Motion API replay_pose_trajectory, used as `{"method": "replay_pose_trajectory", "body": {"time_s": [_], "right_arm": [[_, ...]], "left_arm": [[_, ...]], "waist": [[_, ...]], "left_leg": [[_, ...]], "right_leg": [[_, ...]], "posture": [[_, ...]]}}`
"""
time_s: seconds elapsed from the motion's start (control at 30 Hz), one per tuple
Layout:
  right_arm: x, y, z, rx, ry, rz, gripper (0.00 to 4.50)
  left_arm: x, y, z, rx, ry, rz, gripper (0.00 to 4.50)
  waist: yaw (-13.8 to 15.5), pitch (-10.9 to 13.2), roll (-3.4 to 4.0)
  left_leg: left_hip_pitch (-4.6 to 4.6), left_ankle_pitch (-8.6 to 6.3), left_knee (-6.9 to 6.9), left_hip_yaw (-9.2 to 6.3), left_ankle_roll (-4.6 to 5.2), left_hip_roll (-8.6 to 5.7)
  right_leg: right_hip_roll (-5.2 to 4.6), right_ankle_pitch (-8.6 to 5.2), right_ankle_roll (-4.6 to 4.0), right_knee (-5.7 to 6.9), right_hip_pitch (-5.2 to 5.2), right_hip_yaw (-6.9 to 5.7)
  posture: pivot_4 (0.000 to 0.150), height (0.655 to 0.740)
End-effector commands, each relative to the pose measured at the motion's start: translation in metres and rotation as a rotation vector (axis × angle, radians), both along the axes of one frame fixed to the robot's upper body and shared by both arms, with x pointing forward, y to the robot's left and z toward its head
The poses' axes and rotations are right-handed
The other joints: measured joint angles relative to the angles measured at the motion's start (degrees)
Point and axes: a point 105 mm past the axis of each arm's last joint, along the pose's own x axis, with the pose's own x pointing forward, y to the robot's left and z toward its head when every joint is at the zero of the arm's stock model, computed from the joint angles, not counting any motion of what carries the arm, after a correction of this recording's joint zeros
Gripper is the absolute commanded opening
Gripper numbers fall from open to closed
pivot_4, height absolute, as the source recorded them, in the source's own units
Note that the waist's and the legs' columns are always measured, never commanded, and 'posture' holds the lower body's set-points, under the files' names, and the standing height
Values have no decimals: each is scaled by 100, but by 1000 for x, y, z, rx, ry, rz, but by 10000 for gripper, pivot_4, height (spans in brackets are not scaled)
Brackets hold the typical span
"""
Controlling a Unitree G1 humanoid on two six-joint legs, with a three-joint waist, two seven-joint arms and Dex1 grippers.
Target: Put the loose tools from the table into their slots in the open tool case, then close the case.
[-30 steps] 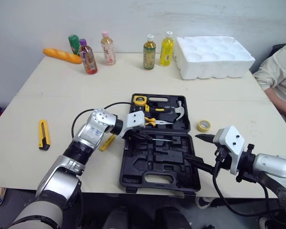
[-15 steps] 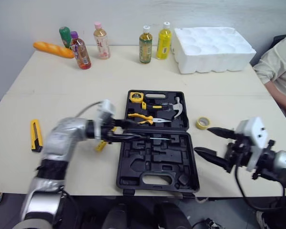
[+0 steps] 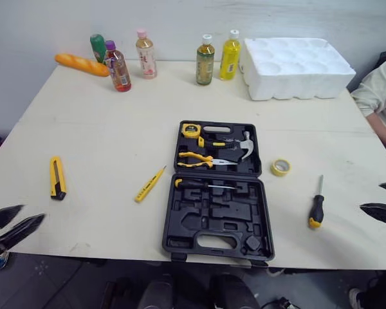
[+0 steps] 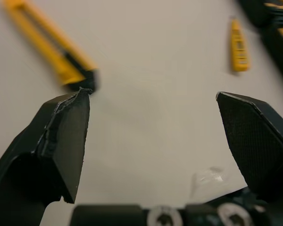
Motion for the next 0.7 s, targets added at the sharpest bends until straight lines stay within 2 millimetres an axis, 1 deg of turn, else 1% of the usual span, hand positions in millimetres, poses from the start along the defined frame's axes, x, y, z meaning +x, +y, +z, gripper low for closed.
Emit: {"method": "replay_pose_trajectory", "body": {"time_s": [0.03, 0.1, 0.17, 0.23, 0.4, 0.53, 0.6, 0.67, 0.7], "right_arm": [[2, -25, 9, -19, -49, -57, 45000], [6, -33, 9, 12, -76, -88, 45000], [8, -39, 9, 29, -97, -109, 45000], [8, -43, 7, 23, -94, -113, 45000], [10, -38, 11, 4, -96, -95, 45000], [8, -36, 9, 2, -107, -88, 45000], [6, -29, 9, 21, -112, -67, 45000], [1, -15, 8, 48, -111, -28, 45000], [-2, -6, 6, 58, -113, -9, 45000]], "left_arm": [[-17, 39, 9, 99, -28, 163, 44894], [-20, 52, 8, 119, -31, 221, 44894], [-18, 57, 6, 135, -35, 244, 44894], [-11, 58, 6, 148, -44, 248, 44894], [3, 53, 7, 159, -60, 224, 44894], [19, 50, 9, 169, -58, 203, 44894], [30, 36, 11, 172, -59, 117, 44894], [43, 14, 19, 163, -78, 2, 44894], [51, 0, 25, 160, -88, -69, 44894]], "waist": [[-16, 1, 1], [-39, 0, 0], [-56, 0, 1], [-53, -1, 5], [-66, -5, 12], [-74, -5, 12], [-78, -5, 12], [-74, -6, 11], [-71, -6, 11]], "left_leg": [[-3, 0, -3, 6, 0, 0], [-8, 0, -14, 8, 0, 0], [-7, 0, -34, 14, 0, 0], [-3, 4, -57, 21, -6, 0], [4, 13, -90, 31, -18, 2], [7, 14, -85, 35, -18, 1], [8, 15, -83, 38, -17, 1], [8, 16, -85, 40, -18, 2], [9, 16, -86, 39, -18, 2]], "right_leg": [[-2, 3, 5, 0, -7, 1], [-2, 12, 23, -2, -16, 0], [-4, 17, 32, -4, -24, 2], [-5, 17, 32, -6, -30, 3], [-7, 14, 29, -5, -38, 0], [-8, 15, 30, -3, -34, 2], [-8, 16, 32, -1, -33, 3], [-9, 16, 32, 1, -34, 4], [-8, 16, 32, 1, -33, 3]], "posture": [[1500, 7400], [1500, 7400], [1500, 7400], [1500, 7400], [1500, 7400], [1500, 7400], [1500, 7400], [1500, 7400], [1500, 7400]]}}
